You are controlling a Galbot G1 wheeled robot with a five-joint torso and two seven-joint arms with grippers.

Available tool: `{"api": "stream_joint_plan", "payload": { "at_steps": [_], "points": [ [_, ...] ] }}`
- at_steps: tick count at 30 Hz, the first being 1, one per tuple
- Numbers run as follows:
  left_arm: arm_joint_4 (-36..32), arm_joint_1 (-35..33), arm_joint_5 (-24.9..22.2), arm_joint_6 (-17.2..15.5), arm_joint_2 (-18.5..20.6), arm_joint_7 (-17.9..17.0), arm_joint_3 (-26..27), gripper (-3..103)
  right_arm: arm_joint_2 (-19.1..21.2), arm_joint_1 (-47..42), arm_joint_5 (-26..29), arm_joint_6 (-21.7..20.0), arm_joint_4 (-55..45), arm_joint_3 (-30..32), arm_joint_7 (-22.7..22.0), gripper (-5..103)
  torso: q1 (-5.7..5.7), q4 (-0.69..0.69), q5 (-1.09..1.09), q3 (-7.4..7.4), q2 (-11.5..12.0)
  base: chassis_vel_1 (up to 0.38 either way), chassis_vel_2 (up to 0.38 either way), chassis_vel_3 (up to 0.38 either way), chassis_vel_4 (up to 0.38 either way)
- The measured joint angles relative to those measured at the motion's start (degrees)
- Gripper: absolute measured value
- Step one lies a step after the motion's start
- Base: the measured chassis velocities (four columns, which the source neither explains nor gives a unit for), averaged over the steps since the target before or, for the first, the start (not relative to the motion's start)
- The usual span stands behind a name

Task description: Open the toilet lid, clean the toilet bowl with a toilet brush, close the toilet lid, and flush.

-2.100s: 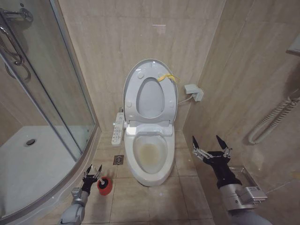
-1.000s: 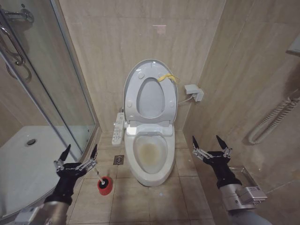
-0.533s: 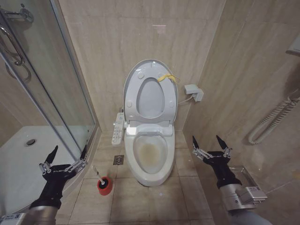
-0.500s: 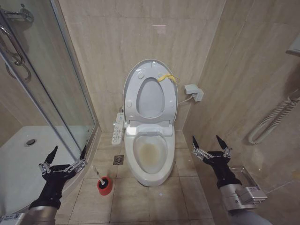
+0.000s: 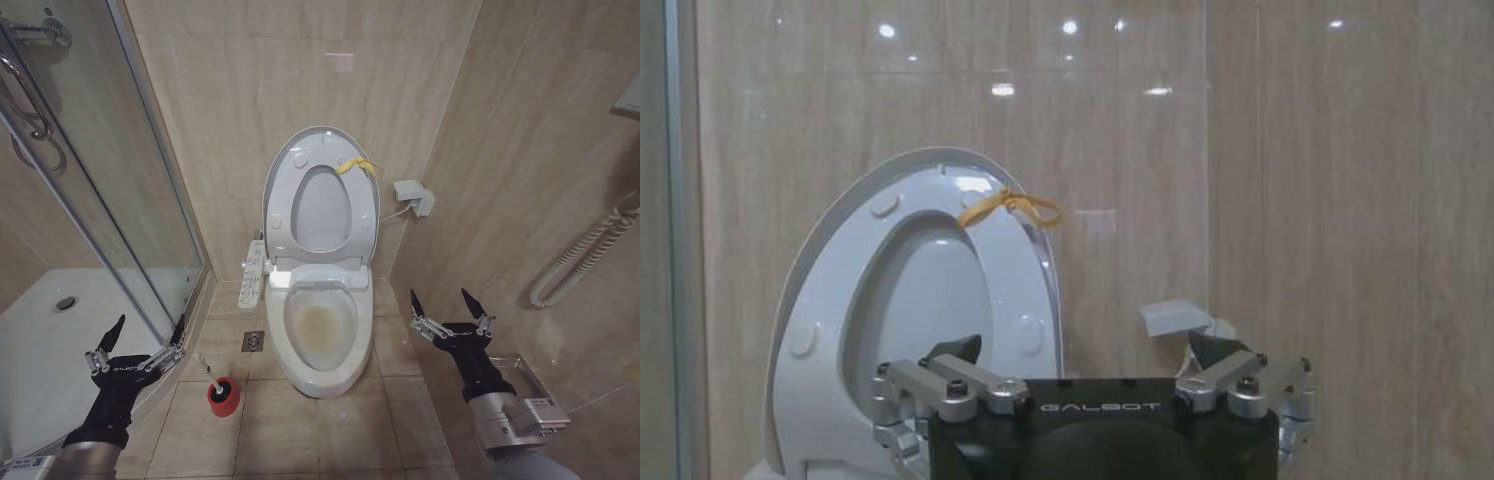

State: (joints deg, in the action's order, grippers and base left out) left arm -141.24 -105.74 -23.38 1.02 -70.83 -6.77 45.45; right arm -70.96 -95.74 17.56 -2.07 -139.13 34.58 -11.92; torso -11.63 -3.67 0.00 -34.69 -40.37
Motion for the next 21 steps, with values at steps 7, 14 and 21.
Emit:
{"api": "stream_joint_plan", "payload": {
  "at_steps": [7,14,21],
  "points": [
    [0.05,0.04,-0.03,0.04,0.03,0.00,-0.06,100,0.00,0.00,0.00,0.00,0.00,0.00,0.00,100,0.00,0.00,0.00,0.00,0.00,0.000,0.000,0.000,0.000],
    [0.08,0.07,-0.05,0.07,0.06,0.00,-0.09,100,0.00,0.00,0.00,0.00,0.00,0.00,0.00,100,0.00,0.00,0.00,0.00,0.00,0.000,0.000,0.000,0.000],
    [0.11,0.07,-0.06,0.11,0.07,-0.03,-0.13,100,0.00,0.00,0.00,0.00,0.00,0.00,0.00,100,0.00,0.00,0.00,0.00,0.00,0.000,0.000,0.000,0.000]
  ]
}}
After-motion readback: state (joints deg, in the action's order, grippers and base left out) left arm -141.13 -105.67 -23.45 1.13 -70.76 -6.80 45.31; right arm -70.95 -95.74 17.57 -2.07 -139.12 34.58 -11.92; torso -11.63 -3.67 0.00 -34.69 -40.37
